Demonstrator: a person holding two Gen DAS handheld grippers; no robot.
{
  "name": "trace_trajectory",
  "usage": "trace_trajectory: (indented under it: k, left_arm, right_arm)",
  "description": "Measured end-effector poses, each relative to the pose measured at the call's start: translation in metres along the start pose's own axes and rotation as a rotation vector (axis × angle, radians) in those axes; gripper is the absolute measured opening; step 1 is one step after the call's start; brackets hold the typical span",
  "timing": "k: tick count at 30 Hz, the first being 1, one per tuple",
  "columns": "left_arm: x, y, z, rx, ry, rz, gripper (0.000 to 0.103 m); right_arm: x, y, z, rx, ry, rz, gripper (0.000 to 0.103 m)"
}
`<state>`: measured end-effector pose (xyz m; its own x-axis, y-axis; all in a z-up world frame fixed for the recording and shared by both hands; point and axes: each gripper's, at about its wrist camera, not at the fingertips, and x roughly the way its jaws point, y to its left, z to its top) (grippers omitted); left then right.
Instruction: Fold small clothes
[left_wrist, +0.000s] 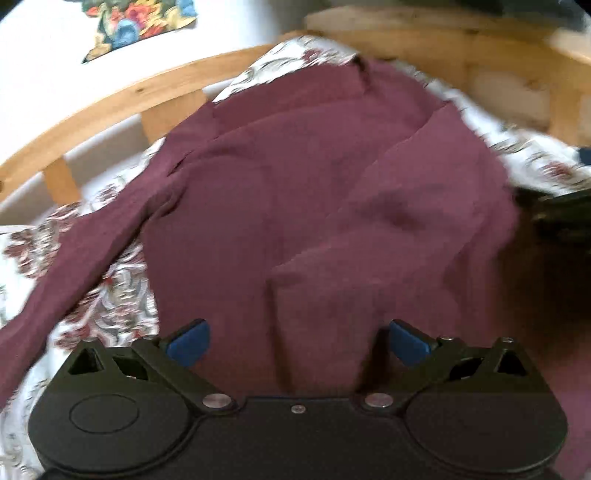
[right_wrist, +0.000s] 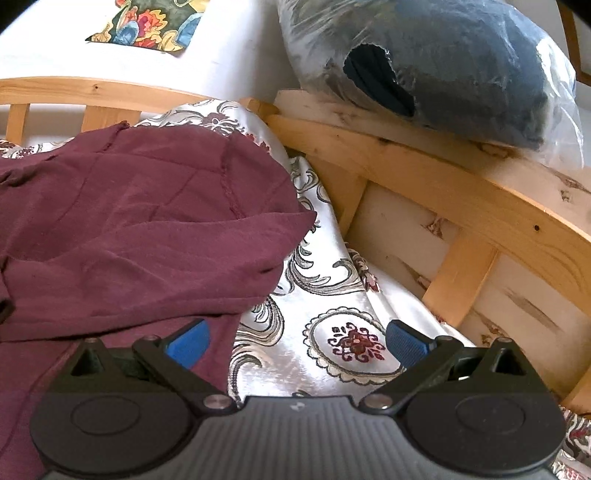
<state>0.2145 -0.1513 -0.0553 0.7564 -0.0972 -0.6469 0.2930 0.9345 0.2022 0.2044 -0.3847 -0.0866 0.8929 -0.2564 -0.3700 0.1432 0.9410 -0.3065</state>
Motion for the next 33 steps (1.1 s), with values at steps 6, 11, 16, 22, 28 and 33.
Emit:
trace_trajectory:
  k: [6,11,16,22,28,33]
  left_arm:
    - [0.002,0.046,0.002,-0.214,0.027,0.1,0.102]
    - [0.007,0.083,-0.003,-0.296,0.093,0.216,0.102]
    - [0.003,0.099,-0.016,-0.321,0.128,0.235,0.102]
    - [-0.021,0.099,-0.012,-0.398,-0.006,0.082,0.102]
    - [-0.01,0.084,-0.005,-0.318,0.055,0.08,0.102]
    - [0.001,0.079,-0.014,-0.305,0.138,0.139,0.102]
  right_arm:
    - [0.01,0.01,0.002,-0.052,-0.034,-0.051,0.103]
    - [0.024,0.016,0.009,0.009,-0.041,-0.125,0.103]
    - [0.023,0.018,0.006,0.018,-0.082,-0.179,0.103]
    - [0.037,0.022,0.008,-0.031,-0.032,-0.102,0.103]
    - [0.041,0.025,0.013,-0.029,-0.08,-0.107,0.091]
    - [0.032,0.021,0.01,0.003,-0.122,-0.103,0.066]
